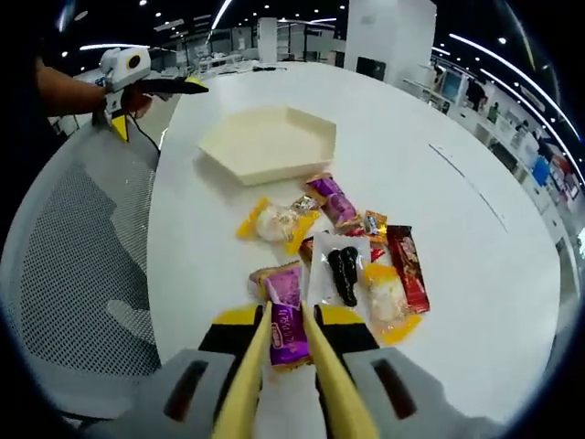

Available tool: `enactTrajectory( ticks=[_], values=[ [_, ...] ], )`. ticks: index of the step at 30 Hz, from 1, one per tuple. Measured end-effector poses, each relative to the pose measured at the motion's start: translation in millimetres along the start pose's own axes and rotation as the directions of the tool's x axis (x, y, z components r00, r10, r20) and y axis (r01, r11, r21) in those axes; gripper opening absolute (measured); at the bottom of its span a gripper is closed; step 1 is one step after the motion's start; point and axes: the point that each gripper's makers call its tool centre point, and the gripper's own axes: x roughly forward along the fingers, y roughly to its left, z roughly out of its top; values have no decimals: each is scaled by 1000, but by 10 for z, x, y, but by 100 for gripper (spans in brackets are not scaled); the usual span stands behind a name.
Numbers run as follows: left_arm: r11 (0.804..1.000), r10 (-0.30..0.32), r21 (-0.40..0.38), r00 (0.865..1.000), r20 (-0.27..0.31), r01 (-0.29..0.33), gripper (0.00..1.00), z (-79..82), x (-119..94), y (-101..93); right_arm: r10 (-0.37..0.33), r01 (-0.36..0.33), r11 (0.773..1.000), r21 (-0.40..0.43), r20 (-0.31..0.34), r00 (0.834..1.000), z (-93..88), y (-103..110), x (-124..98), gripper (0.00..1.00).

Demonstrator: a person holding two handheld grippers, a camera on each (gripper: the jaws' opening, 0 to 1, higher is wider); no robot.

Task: Place the target food into the container with the food tongs after gripping and lifting it, then release it inside without dropping or visibly crushing the food.

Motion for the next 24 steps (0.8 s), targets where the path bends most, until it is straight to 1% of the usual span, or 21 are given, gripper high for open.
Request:
enactTrajectory(
  ticks=[2,5,10,15,19,22,24],
  values=[
    [1000,-7,-14,1000,3,7,100,0,-2,-6,-7,7,1000,2,-2,1000,26,-27,-33,21],
    [1000,-11,-2,1000,11,11,100,13,-2,-16,-8,8,1000,5,-6,1000,69,-50,-83,21],
    [1000,-16,-11,1000,16,16,100,19,-6,-20,-18,18,1000,3,-12,1000,135,-84,-148,21],
    [1000,-13,-11,1000,14,14,100,20,-9,-15,-21,21,1000,23,-10,1000,203,-123,-213,21],
    [1000,-11,-7,1000,12,11,100,14,-11,-9,-30,30,999,28,-3,1000,298,-144,-275,21],
    [1000,-7,-8,1000,9,7,100,6,-12,2,-36,35,999,39,5,999,407,-160,-324,21],
    [1000,-4,-3,1000,10,4,100,7,-11,8,-36,36,999,32,4,999,466,-174,-341,21]
  ],
)
